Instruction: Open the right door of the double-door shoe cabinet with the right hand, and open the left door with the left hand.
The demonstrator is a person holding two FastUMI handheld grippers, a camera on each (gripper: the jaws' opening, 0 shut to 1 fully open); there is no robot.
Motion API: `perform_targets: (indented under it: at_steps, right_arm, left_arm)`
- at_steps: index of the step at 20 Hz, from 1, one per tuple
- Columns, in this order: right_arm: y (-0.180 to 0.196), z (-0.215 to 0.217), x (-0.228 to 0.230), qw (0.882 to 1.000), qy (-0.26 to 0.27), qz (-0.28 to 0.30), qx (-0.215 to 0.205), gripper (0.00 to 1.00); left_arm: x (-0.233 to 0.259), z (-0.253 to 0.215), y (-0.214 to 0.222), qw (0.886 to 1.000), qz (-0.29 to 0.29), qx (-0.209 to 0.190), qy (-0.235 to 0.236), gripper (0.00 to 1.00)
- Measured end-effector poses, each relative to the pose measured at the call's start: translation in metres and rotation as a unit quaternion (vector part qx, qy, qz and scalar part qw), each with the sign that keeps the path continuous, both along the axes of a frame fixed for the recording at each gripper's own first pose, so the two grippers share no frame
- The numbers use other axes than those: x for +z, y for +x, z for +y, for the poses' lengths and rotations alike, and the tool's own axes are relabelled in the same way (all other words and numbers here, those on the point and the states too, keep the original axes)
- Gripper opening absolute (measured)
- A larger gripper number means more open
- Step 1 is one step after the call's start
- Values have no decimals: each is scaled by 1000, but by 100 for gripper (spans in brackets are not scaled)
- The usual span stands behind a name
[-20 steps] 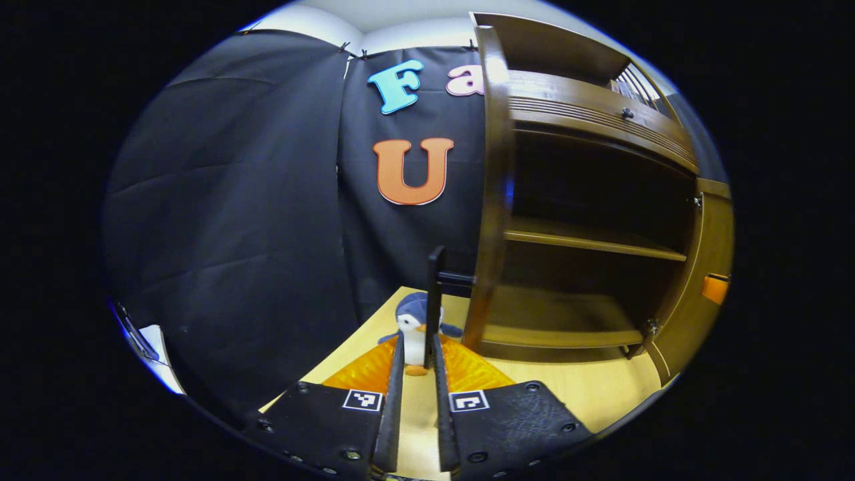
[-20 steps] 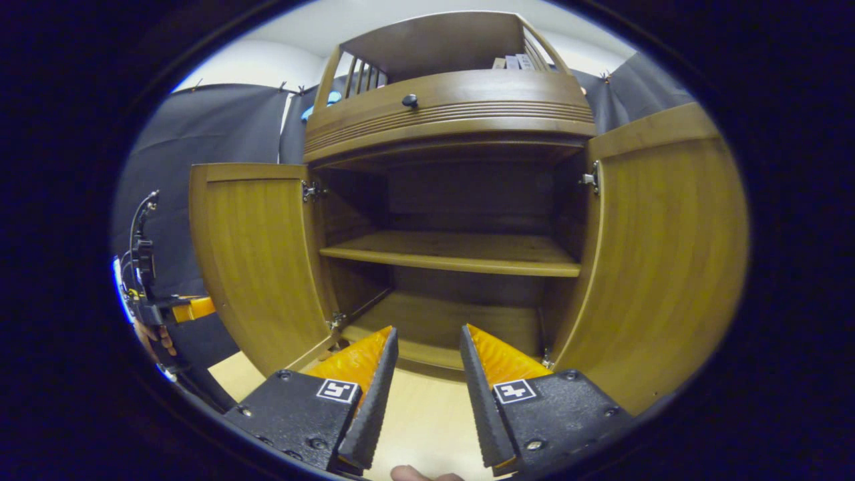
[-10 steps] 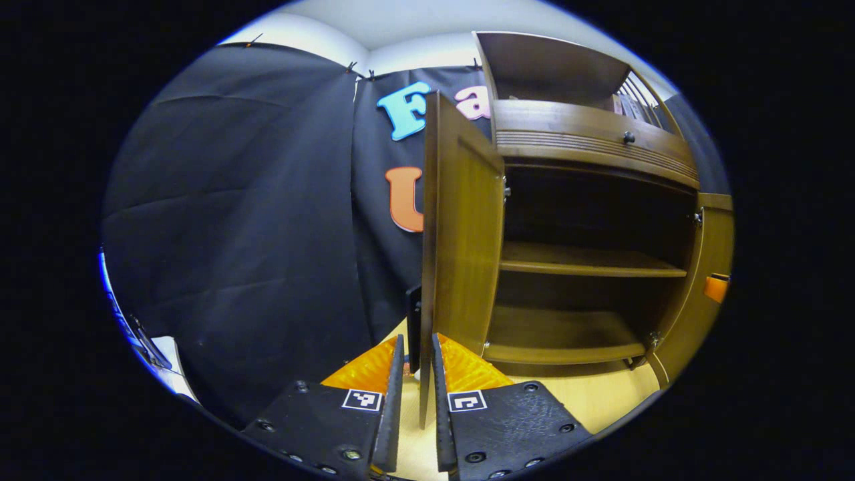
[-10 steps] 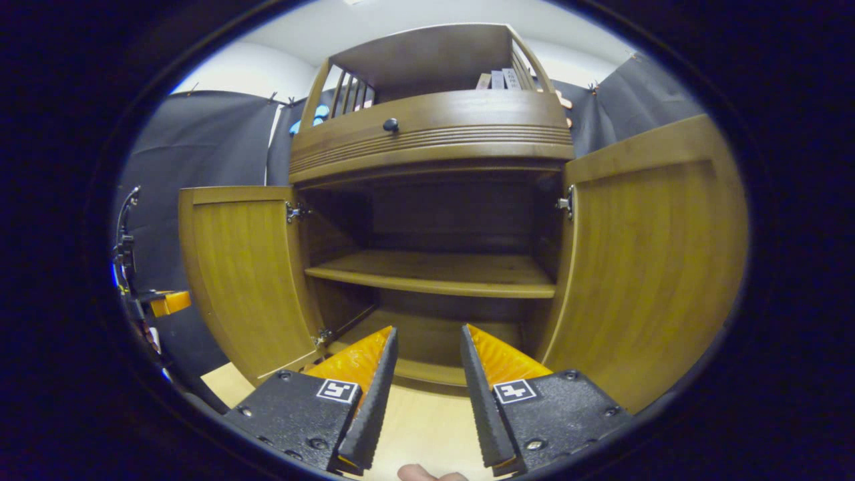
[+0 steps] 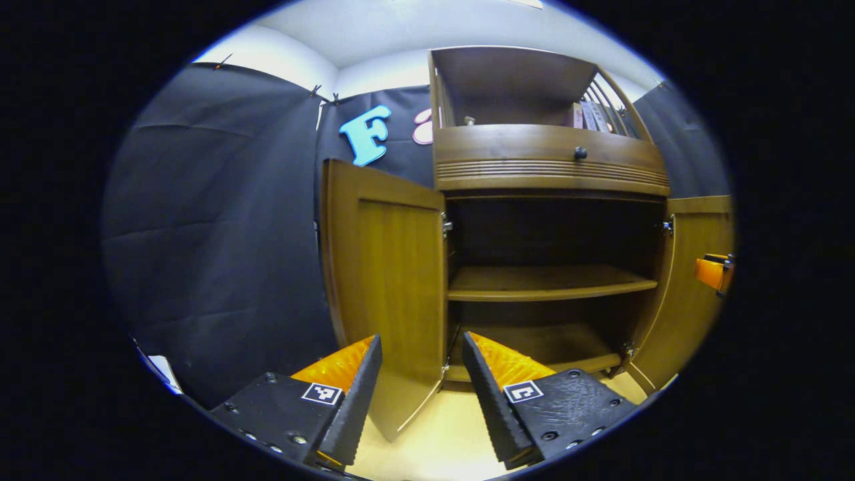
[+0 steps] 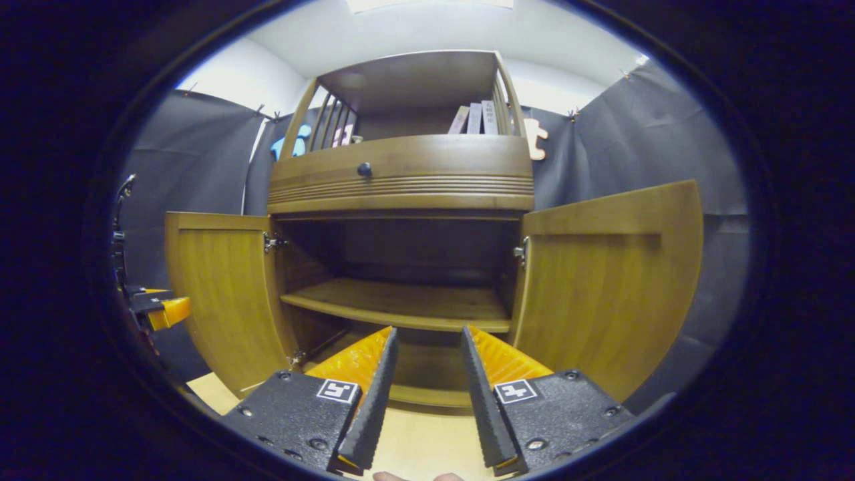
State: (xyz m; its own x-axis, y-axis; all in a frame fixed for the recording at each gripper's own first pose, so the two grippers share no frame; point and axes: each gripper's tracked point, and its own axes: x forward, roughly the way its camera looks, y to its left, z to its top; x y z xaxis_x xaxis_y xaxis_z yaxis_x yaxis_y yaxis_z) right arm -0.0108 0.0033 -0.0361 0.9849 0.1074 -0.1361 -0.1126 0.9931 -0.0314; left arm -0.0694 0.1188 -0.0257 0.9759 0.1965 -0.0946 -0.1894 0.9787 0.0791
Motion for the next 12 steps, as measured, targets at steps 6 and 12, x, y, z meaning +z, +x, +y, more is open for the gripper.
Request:
perform_targets:
  at_steps: [6, 12]
  right_arm:
    - [-8, -8, 17, 1000, 10, -13, -6, 64]
    - [-13, -15, 30, 999, 24, -35, -9, 79]
  left_arm:
    - [13, -52, 7, 999, -23, -31, -8, 86]
    - [21, -88, 8, 997, -37, -62, -17, 90]
